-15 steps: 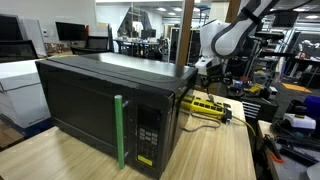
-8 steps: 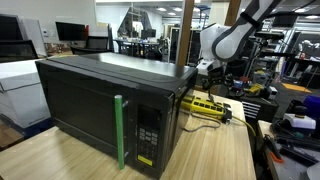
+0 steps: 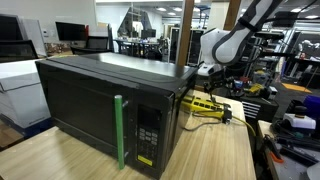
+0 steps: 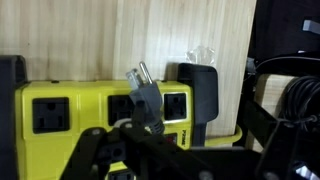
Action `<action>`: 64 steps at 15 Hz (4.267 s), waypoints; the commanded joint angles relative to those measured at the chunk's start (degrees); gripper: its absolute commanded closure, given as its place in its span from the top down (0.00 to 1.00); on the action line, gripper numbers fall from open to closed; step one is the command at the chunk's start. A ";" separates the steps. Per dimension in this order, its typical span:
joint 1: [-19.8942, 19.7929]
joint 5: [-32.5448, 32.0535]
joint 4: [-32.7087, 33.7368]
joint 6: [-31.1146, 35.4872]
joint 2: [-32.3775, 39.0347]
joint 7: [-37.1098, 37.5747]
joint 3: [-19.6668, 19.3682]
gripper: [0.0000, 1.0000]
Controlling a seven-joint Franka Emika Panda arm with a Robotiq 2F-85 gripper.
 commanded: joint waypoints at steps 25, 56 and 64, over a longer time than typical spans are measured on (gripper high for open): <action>-0.13 1.88 -0.46 3.92 3.47 19.06 -0.72 0.56; -3.07 -7.74 -6.70 8.82 -7.16 -0.28 -5.47 1.00; -5.26 1.37 -4.06 0.77 -15.53 -20.22 -7.23 1.00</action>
